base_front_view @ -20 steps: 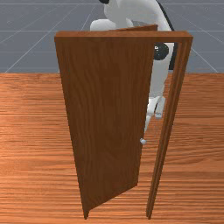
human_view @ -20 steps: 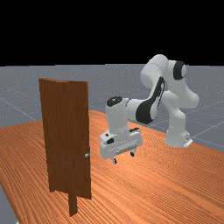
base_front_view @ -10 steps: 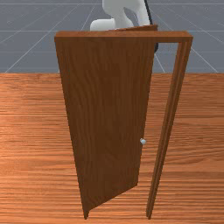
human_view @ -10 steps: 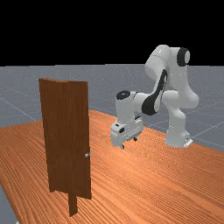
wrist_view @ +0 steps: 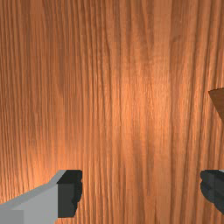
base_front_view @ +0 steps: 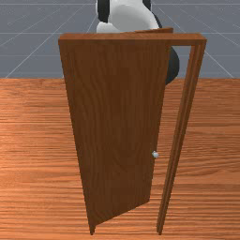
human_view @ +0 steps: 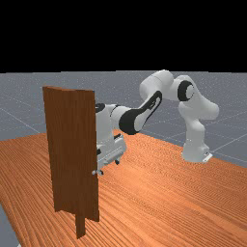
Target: Close the door
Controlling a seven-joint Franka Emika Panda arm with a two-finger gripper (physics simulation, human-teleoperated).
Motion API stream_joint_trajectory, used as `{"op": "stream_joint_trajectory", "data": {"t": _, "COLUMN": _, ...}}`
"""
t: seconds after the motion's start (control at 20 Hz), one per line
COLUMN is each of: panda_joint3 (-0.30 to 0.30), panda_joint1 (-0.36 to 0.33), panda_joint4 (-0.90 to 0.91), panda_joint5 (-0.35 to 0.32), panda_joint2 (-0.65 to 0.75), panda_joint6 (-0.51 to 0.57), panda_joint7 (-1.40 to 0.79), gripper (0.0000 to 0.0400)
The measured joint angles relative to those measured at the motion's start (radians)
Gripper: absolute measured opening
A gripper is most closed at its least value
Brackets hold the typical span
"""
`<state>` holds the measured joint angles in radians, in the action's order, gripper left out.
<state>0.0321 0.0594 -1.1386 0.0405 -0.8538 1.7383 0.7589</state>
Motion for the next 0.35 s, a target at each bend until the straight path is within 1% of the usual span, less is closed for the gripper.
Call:
{"op": "stream_joint_trajectory", "data": {"t": 0.25, "panda_joint3": 0.0, "panda_joint1": 0.0, "panda_joint4": 0.0, "panda_joint5": 0.0, "panda_joint2": 0.0, "panda_joint6": 0.0, "panda_joint7": 0.0, "gripper": 0.04}}
{"op": "stream_joint_trajectory", "data": {"t": 0.3, "panda_joint3": -0.013, "panda_joint1": 0.016, "panda_joint4": -0.02, "panda_joint5": 0.079, "panda_joint2": 0.009, "panda_joint6": 0.042, "panda_joint7": 0.183, "gripper": 0.04}}
{"op": "stream_joint_trajectory", "data": {"t": 0.35, "panda_joint3": -0.022, "panda_joint1": 0.059, "panda_joint4": 0.055, "panda_joint5": 0.067, "panda_joint2": -0.032, "panda_joint6": -0.008, "panda_joint7": 0.108, "gripper": 0.04}}
